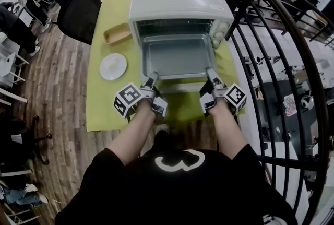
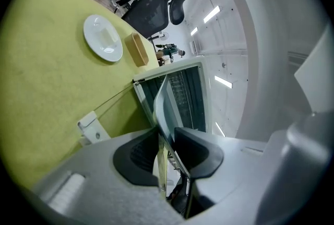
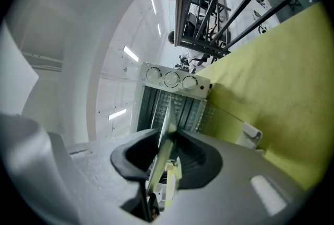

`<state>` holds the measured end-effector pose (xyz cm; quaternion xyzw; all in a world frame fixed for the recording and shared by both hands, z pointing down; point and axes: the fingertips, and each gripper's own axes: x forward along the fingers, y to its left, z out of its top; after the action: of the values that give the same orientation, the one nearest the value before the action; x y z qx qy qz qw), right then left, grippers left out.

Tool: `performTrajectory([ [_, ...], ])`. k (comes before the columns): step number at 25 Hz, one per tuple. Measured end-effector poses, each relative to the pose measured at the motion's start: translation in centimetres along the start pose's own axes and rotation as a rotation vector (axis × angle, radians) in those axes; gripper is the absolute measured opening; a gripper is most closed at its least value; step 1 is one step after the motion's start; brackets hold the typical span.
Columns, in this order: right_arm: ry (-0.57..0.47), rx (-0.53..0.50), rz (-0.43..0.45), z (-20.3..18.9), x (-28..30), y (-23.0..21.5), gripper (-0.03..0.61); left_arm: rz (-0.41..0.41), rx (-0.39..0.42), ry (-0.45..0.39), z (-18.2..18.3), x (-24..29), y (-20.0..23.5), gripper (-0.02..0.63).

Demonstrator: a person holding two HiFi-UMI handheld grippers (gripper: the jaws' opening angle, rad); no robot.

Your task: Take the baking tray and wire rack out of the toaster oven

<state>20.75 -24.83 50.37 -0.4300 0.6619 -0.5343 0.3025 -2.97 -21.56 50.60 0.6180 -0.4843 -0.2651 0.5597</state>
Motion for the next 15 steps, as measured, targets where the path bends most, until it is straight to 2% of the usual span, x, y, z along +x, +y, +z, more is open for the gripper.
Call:
performTrajectory([
  [7,0.051,-0.014,0.034,-4.6,-4.9,0.9,0.106,-0.006,0.009,-0.046,-1.7,-7.3,1.2,0.103],
  [15,0.153,-0.006,0.058,-6.4,-5.3,2.5,0.107,0.031,-0.016,-0.13,-1.9,-11.1,0.9,0.103],
])
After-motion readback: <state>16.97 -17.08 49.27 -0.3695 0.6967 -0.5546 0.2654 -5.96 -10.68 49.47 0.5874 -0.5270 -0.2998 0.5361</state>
